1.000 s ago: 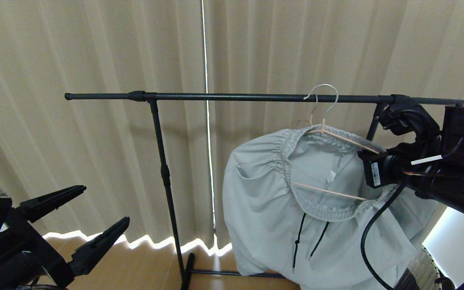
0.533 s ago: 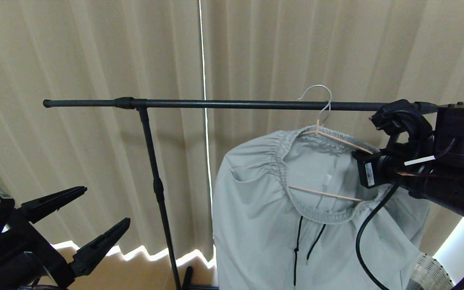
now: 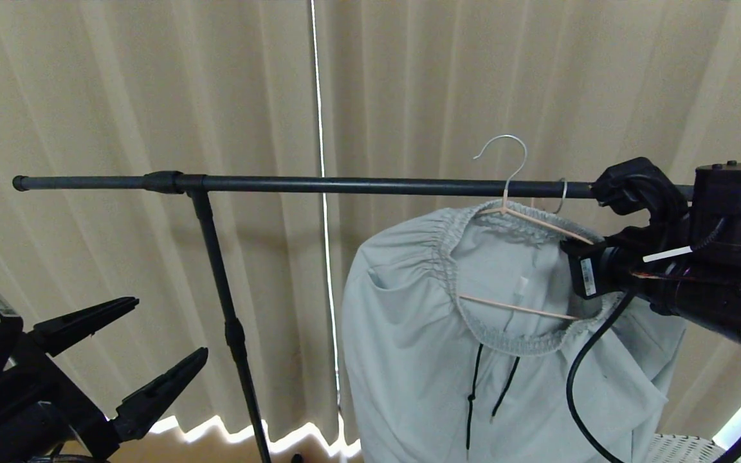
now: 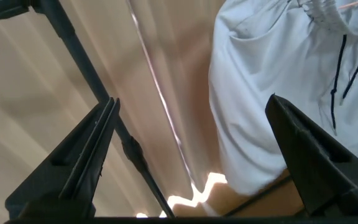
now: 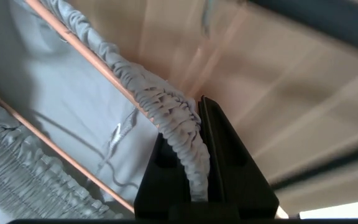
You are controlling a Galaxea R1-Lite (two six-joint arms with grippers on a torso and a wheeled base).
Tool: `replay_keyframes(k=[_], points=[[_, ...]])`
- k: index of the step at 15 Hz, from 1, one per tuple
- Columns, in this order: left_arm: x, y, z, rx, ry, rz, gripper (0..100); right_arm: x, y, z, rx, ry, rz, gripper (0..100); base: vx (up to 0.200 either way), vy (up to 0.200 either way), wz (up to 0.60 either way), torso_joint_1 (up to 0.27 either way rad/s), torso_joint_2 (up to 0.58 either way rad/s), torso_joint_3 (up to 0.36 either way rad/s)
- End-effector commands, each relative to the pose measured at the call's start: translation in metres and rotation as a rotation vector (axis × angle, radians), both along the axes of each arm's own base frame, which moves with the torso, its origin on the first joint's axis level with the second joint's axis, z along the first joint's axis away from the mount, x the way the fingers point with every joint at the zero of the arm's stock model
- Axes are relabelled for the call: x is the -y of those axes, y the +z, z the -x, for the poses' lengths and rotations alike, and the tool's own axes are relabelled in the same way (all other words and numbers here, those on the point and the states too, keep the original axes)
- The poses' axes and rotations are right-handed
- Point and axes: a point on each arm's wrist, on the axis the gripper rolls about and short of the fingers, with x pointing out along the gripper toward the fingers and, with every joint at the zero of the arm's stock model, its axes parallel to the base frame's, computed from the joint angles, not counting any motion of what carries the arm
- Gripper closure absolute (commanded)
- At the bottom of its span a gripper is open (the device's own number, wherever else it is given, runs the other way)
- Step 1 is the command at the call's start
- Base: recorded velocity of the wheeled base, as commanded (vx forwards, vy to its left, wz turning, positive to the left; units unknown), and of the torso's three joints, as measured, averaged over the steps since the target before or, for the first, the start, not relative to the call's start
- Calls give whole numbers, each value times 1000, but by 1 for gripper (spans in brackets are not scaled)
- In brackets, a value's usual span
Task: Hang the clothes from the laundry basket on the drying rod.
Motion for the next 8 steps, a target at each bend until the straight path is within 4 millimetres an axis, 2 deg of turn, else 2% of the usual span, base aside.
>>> replay_keyframes(k=[1, 8], points=[[0, 0, 0, -1, 0, -1, 0, -2, 0, -5, -3, -3, 3, 100, 0, 0, 0, 0, 0, 0], [1, -2, -2, -12, 0, -3, 0, -15, -13, -45, -27, -104, 60, 100, 0, 0, 0, 0, 0, 0]])
